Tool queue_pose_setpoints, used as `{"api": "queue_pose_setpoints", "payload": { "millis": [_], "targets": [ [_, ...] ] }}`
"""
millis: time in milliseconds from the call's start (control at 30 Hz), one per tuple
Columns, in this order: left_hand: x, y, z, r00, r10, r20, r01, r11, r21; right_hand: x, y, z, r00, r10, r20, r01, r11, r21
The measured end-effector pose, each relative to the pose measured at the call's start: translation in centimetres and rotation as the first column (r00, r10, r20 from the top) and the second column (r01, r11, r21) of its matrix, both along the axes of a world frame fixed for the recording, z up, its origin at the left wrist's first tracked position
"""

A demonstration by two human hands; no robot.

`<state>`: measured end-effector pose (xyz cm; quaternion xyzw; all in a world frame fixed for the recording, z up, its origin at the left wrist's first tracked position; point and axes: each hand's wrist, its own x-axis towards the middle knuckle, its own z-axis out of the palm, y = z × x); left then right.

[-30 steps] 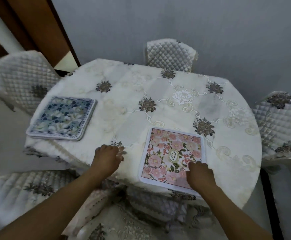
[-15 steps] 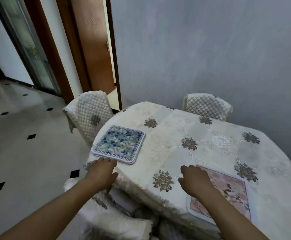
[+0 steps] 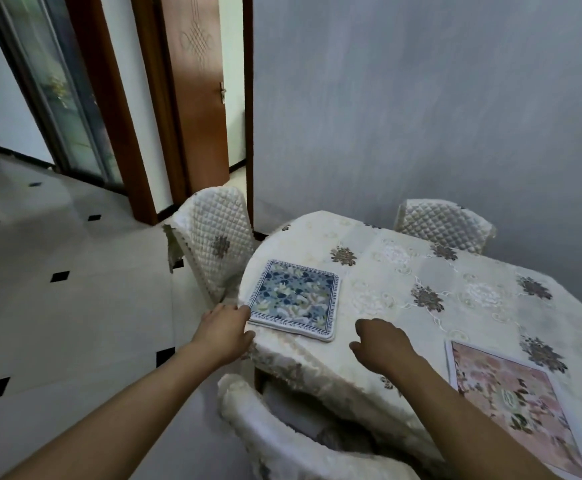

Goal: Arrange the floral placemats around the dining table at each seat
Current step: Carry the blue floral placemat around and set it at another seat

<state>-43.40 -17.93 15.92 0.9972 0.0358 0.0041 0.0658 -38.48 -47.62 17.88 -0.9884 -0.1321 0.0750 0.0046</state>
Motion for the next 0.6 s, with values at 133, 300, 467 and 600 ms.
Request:
{"api": "queue_pose_setpoints", "payload": {
  "millis": [133,300,467,600],
  "targets": [
    [3.8,1.4,-0.9,1.000,-0.005,-0.003,0.005,1.000,-0.028,3.1,2.0,-1.2,0.999,-0.033,-0.029,0.034,0.999,0.019],
    [10.4,2.8,-3.5,0.998,-0.032,-0.063,0.032,0.999,-0.003,9.0,3.7,-5.0,0.991,-0.094,-0.092,0.101,0.992,0.070],
    [18.1,4.6,-7.9,0.991,0.002,-0.135,-0.007,0.999,-0.036,16.2,5.0,-10.1,0.970,-0.172,-0.174,0.198,0.969,0.147],
    [23.2,5.6,-12.1,0.974,0.059,-0.218,-0.079,0.993,-0.085,20.6,5.7,-14.4,0.942,-0.240,-0.232,0.284,0.942,0.178]
  ]
}}
